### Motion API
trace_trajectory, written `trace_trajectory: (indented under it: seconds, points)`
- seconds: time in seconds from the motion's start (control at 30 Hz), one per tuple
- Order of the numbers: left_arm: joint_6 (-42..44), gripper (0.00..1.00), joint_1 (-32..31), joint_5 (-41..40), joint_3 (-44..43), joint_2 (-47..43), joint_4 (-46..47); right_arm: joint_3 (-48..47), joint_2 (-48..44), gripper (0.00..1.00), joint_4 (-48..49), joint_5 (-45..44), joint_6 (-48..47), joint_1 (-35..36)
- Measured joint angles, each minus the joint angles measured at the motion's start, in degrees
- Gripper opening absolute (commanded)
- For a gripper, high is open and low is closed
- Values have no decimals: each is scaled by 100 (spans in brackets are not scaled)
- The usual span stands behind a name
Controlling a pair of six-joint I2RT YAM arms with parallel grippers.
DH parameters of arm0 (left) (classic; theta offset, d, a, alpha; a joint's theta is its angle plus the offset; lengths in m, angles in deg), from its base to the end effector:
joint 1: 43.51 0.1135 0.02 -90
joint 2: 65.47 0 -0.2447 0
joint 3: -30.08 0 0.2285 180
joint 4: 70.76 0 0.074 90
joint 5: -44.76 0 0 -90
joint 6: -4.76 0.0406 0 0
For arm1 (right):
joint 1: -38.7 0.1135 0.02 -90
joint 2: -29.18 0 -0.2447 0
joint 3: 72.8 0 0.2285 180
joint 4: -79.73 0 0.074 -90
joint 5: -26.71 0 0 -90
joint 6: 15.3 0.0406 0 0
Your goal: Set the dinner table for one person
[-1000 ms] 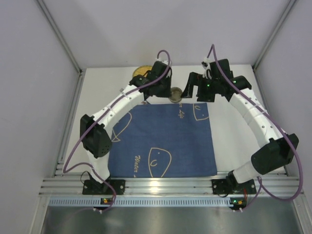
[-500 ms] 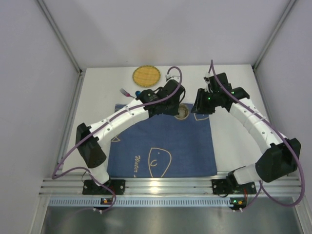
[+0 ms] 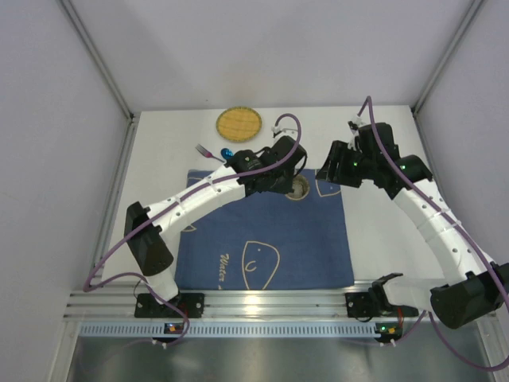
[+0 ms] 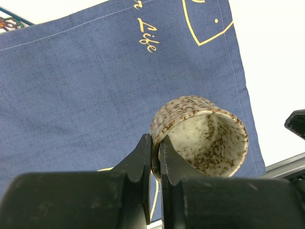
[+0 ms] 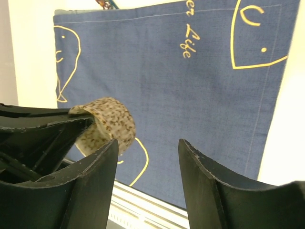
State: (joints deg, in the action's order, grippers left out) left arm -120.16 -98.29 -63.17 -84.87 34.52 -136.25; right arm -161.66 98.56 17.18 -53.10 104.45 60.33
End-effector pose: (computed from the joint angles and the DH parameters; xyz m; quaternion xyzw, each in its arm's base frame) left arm 0.2148 -0.2826 0.3265 0.1085 0.9249 -0.1312 0.3399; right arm 0.2135 0.0924 0.3409 0.0294 0.9139 0.2453 0.3221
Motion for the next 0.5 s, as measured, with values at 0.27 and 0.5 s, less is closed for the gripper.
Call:
trace_trajectory:
  seconds: [0.27, 0.5]
  points:
    - [-2, 0, -111, -4, -116, 352, -52, 293, -101, 54, 120, 210, 247, 109]
    - [-4, 0, -223, 0, -330, 568, -122, 511, -142, 51, 203, 275, 313, 177]
